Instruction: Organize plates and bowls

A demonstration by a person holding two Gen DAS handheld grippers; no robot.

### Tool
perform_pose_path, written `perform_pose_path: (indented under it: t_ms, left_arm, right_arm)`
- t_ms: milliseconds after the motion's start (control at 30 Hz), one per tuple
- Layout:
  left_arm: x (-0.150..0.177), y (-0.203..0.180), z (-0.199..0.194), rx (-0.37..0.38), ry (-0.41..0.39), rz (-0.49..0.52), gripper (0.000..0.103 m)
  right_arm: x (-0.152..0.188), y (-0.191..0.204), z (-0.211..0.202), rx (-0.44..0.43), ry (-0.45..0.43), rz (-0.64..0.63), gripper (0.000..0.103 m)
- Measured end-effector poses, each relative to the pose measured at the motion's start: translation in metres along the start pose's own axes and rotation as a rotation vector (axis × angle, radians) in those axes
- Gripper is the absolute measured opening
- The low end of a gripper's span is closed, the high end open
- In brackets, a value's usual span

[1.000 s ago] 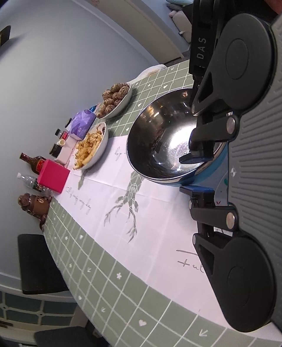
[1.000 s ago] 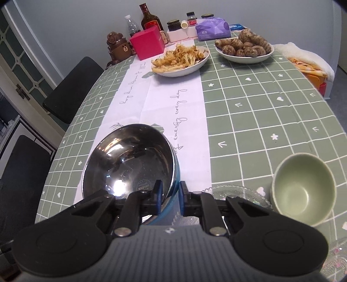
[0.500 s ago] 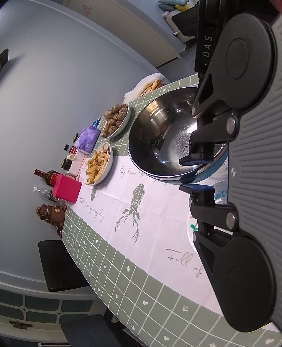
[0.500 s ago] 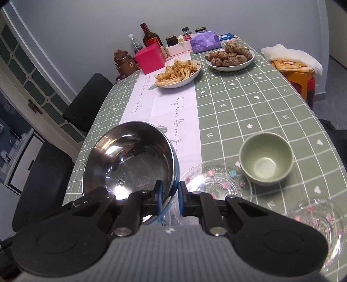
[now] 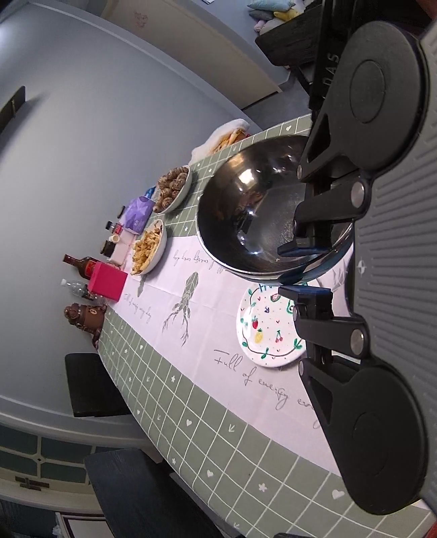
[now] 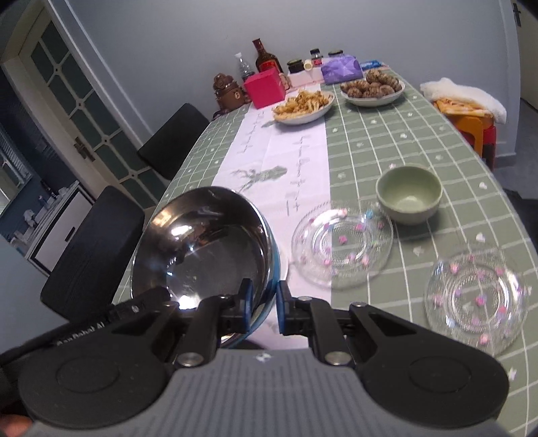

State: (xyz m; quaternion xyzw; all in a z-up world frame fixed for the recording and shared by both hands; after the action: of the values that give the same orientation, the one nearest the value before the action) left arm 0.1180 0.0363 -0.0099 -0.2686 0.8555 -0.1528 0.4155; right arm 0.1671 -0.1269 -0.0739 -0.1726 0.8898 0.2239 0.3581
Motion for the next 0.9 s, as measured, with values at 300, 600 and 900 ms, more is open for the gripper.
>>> perform_pose_path:
  t_ms: [300,600,900]
  left_arm:
    - [0.024,0.023,-0.010,0.035,0.074,0.013,0.019]
    - [0.035,0.033,-0.030,0.060,0.080,0.027,0.020]
    - [0.048,0.038,-0.026,0.043,0.166,0.035,0.020]
  right_arm:
    - [0.052,0.007,0.002,-0.022,0.071,0.064,0.013]
    - [0.067,0.018,-0.003,-0.047,0.137,0.046,0.013]
    - [0.086,0.013,0.003,-0.050,0.243,0.053,0.013]
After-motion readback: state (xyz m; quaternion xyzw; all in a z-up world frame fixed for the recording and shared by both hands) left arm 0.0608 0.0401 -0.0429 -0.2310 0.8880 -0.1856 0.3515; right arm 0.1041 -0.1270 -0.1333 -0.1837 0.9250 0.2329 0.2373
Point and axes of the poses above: each gripper's, at about its wrist camera, not at the fingertips, and z roughly the way its jaws point, y to its left, x to its underside, the point moved 10 cm from there along z, roughly the way its jaws point, and after that the axes turned 11 degrees about -z, right-handed, at the moved point
